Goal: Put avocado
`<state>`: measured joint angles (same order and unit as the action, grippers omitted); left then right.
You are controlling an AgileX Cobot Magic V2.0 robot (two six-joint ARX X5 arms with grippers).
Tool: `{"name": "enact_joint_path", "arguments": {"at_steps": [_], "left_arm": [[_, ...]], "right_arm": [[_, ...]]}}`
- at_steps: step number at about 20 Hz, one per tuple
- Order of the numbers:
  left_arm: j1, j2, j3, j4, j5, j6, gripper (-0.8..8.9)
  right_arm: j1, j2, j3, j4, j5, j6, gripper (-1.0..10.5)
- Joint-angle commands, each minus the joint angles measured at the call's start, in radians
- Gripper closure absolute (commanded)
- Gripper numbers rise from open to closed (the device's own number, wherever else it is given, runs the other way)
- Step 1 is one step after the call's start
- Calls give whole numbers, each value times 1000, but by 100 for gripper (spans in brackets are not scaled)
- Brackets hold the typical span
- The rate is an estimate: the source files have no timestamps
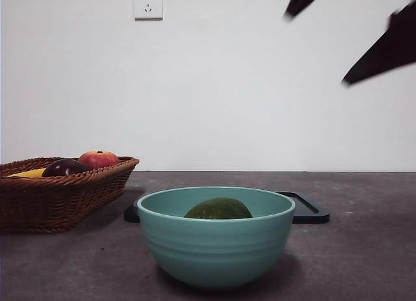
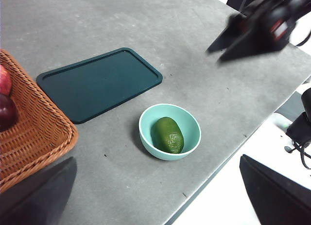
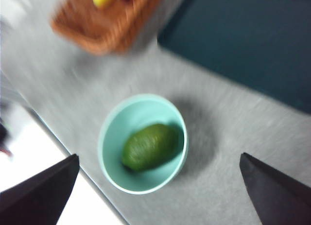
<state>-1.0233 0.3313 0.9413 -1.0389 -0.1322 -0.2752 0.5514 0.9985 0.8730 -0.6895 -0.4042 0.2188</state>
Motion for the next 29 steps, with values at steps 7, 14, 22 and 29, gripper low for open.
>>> {"name": "enact_joint_path", "arguments": {"at_steps": [7, 14, 22, 29], "left_arm": [[-11, 3, 11, 15, -3, 2, 221], [-11, 3, 11, 15, -3, 2, 221], [-11, 3, 11, 15, -4, 2, 221], [-11, 3, 11, 15, -4, 2, 221]], "right_arm": [[212, 353, 19, 9, 253, 51, 380], [232, 484, 19, 79, 308, 139, 464], [232, 524, 19, 124, 277, 201, 886], [217, 528, 54, 172, 275, 268, 941]]}}
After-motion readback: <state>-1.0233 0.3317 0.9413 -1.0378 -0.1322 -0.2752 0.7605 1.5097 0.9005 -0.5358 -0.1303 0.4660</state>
